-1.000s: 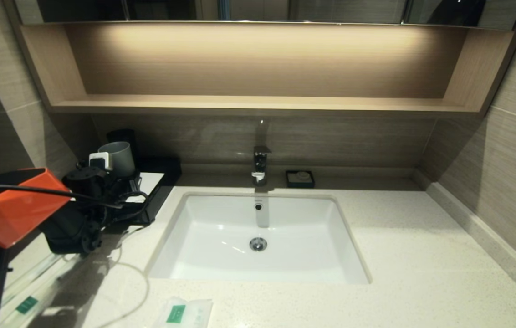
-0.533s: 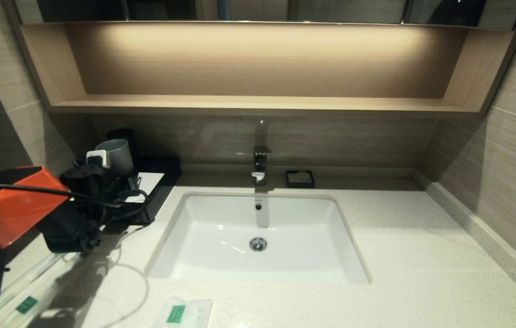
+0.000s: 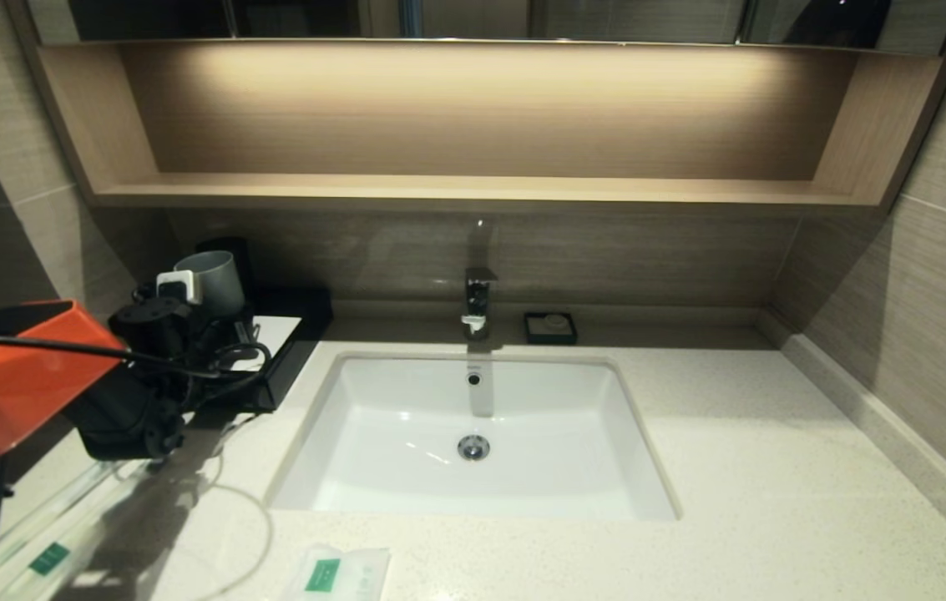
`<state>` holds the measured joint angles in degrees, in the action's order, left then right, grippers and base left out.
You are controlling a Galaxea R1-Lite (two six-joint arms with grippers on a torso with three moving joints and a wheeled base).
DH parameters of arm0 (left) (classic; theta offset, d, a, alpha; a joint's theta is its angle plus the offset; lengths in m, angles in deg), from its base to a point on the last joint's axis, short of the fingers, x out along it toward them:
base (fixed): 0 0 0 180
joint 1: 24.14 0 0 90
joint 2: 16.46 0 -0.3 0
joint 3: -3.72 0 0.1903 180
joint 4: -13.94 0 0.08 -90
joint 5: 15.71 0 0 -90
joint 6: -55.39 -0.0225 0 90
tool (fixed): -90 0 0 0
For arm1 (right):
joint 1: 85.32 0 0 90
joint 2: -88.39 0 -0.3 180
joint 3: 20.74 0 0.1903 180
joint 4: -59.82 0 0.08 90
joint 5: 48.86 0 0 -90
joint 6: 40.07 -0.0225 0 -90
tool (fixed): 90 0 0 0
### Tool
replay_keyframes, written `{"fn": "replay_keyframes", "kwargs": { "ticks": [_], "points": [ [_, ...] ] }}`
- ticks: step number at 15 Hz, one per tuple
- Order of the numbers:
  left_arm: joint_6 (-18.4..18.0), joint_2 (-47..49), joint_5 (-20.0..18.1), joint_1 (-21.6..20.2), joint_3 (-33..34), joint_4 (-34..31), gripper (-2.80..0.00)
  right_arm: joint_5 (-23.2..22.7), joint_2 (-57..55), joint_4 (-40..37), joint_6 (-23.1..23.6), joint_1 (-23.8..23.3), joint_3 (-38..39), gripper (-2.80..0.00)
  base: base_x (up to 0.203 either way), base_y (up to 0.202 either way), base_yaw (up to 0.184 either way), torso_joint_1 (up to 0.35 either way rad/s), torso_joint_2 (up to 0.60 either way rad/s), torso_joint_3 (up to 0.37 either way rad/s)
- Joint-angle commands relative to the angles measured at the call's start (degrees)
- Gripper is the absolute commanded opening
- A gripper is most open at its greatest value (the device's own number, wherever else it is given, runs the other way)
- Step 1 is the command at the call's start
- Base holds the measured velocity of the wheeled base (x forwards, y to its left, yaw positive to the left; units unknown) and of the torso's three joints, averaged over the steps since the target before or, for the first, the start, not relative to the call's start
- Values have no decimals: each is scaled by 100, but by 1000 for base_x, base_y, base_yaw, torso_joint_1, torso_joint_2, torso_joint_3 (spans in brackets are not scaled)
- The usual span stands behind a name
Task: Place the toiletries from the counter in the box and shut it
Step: Pick up the cup
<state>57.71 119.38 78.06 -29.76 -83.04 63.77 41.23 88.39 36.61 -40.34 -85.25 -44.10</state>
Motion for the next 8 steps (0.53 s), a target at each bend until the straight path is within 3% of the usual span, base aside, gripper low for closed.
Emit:
{"fn": "replay_keyframes", "kwargs": {
  "ticks": [1, 8],
  "points": [
    [-2, -64, 16, 26, 20, 59, -280, -1, 0, 8, 0, 1, 9, -280, 0, 0, 0, 0, 0, 0],
    [6, -400, 28, 129, 5, -599, -280, -1, 0, 6, 0, 1, 8, -280, 0, 0, 0, 0, 0, 0]
  ]
}}
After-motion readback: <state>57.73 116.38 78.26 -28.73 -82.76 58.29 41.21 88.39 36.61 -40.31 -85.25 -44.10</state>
